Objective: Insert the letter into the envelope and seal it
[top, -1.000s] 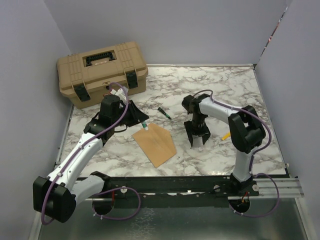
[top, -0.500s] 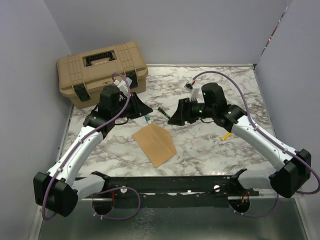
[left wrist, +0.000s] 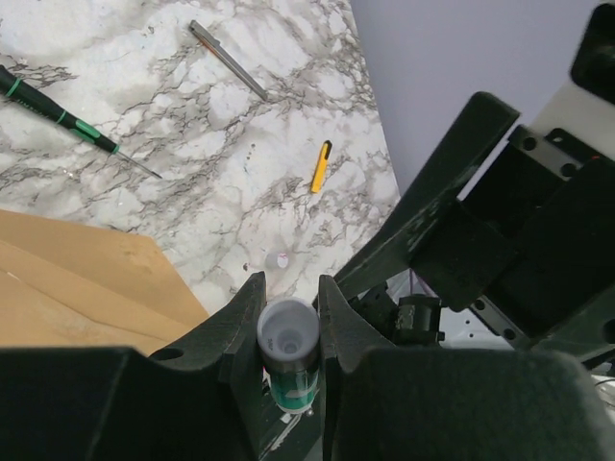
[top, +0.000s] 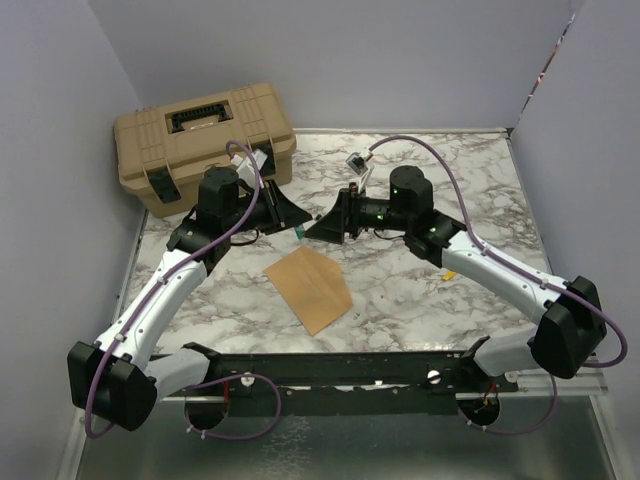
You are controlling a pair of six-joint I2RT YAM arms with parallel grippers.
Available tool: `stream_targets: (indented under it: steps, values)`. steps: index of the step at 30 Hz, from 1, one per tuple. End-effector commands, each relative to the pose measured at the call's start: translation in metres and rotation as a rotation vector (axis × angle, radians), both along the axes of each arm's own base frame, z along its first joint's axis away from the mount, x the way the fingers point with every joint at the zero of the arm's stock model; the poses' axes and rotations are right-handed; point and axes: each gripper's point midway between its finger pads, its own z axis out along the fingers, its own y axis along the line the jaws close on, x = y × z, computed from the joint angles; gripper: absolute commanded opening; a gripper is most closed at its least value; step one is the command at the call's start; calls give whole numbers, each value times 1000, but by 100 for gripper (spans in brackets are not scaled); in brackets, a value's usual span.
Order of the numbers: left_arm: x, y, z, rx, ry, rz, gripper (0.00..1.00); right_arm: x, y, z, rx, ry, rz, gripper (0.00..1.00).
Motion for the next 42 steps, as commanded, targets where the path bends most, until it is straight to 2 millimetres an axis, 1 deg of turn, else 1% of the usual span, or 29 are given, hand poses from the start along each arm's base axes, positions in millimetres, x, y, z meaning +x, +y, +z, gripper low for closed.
stream_targets:
  steps: [1,6,8,13,15,17,18,20,22,24,27,28,29,30,32,33,34,38,39,40,41,42]
  values:
    - [-2,-4,32,-74,-52,-14,0,-5,10,10,35,-5,47,68]
    - [-4,-5,34,-108,-39,-7,0,-6,13,1,24,13,45,67]
    - [-4,-5,35,-119,-37,-3,0,-8,17,0,30,25,62,64]
    - [-5,-4,41,-142,-44,13,0,-8,26,-3,37,52,75,54]
    - [-5,-4,42,-147,-46,13,0,-6,27,-4,49,59,61,47]
    - [-7,-4,42,-152,-45,11,0,-5,27,1,74,49,53,39]
    - [-7,-4,42,-153,-45,11,3,-4,26,5,86,44,43,34]
    - [-8,-4,43,-158,-43,9,12,-2,26,11,102,30,23,24]
    - [-9,-4,44,-161,-44,8,23,0,25,16,121,19,7,16]
    - [-9,-4,46,-166,-50,14,40,2,24,23,148,17,-12,13]
    - [-8,-2,51,-182,-70,29,61,5,22,33,200,34,-47,12]
    - [-6,-1,52,-187,-78,39,65,5,21,35,220,44,-56,11]
    - [-7,-1,53,-195,-88,40,66,5,21,38,240,50,-59,11]
    - [-7,-1,54,-202,-100,39,66,3,21,41,257,48,-52,11]
    - [-7,1,48,-199,-110,50,61,0,22,43,269,38,-23,11]
    - [-9,2,43,-197,-100,57,56,-1,23,42,263,40,-15,11]
    - [-9,2,46,-213,-121,57,48,-2,23,41,259,40,-12,11]
    - [-14,2,49,-250,-147,45,28,-3,22,38,261,50,-11,12]
    - [-14,1,50,-257,-158,40,19,-3,22,37,259,54,-9,13]
    - [-15,1,51,-260,-169,38,9,-4,23,36,251,59,-6,15]
    - [-15,1,51,-258,-179,37,0,-4,23,34,240,63,-6,19]
    - [-14,2,51,-249,-195,36,0,-4,22,32,224,56,-7,28]
